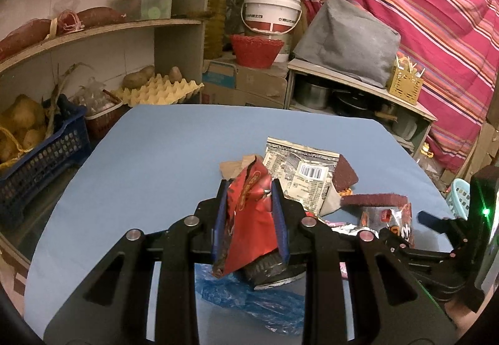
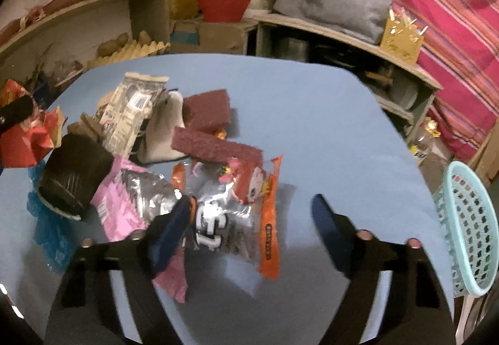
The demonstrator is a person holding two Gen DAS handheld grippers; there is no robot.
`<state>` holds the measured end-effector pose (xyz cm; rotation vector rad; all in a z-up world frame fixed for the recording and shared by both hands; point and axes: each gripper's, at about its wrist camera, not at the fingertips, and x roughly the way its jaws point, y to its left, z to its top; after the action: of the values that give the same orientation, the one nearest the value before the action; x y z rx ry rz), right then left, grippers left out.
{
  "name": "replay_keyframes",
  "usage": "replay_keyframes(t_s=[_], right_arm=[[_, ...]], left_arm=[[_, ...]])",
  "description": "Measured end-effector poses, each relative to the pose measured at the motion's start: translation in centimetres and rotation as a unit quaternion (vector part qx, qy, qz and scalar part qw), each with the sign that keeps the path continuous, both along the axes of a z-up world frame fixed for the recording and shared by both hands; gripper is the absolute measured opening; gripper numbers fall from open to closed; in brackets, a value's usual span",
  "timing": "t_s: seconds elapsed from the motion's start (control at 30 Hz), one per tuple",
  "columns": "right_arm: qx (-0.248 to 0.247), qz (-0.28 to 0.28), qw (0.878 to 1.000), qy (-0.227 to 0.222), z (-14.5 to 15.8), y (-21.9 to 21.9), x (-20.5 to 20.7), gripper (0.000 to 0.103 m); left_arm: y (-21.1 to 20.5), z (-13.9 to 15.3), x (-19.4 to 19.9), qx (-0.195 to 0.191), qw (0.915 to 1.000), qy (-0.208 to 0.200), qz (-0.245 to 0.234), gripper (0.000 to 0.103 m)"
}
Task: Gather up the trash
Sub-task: 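Grasp the clear printed snack wrapper with the right tool while left holds red bag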
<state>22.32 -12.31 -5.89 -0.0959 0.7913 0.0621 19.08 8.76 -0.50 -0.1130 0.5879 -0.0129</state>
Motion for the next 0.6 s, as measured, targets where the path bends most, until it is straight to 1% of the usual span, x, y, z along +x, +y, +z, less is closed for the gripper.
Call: replay_keyframes(t_s=[0.03, 0.1, 0.13, 0.2, 0.23, 0.3, 0.37, 0.6], right_arm=[[0.004, 0.003, 1.000, 0.003, 0.0, 0.0, 0.1, 0.065], [0.009, 0.017, 1.000, 0.006, 0.0, 0.2, 0.0, 0.048], [0.007, 0.022, 1.000, 0.004, 0.0, 0.3, 0.0, 0.046], [-0.004, 0.029, 1.000, -0.006, 0.2, 0.5, -0.2, 0.039], [-0.002, 0.032, 0.999, -0.006, 0.3, 0.4, -0.3, 0.037], [0.008, 0.035, 0.999, -0.005, 0.4, 0.0, -0.3, 0.029], [0.008, 0.036, 0.999, -0.007, 0.6, -0.6, -0.5, 0.025], [0.009, 0.030, 0.999, -0.011, 1.4, -3.6, -1.0, 0.023]], left_arm=[[-0.1, 0.0, -0.1, 0.001, 1.0000, 0.000, 0.000, 0.026], [-0.3, -0.1, -0.1, 0.002, 1.0000, 0.002, 0.000, 0.026], [-0.2, -0.1, -0.1, 0.002, 1.0000, 0.002, 0.000, 0.026], [-0.2, -0.1, -0.1, 0.003, 1.0000, 0.001, 0.001, 0.026], [-0.2, -0.1, -0.1, 0.002, 1.0000, 0.001, 0.001, 0.026], [-0.2, -0.1, -0.1, 0.001, 1.0000, 0.000, 0.002, 0.026], [-0.3, 0.0, -0.1, -0.002, 1.0000, 0.000, 0.004, 0.026], [-0.7, 0.5, -0.5, -0.002, 1.0000, -0.007, 0.002, 0.026]])
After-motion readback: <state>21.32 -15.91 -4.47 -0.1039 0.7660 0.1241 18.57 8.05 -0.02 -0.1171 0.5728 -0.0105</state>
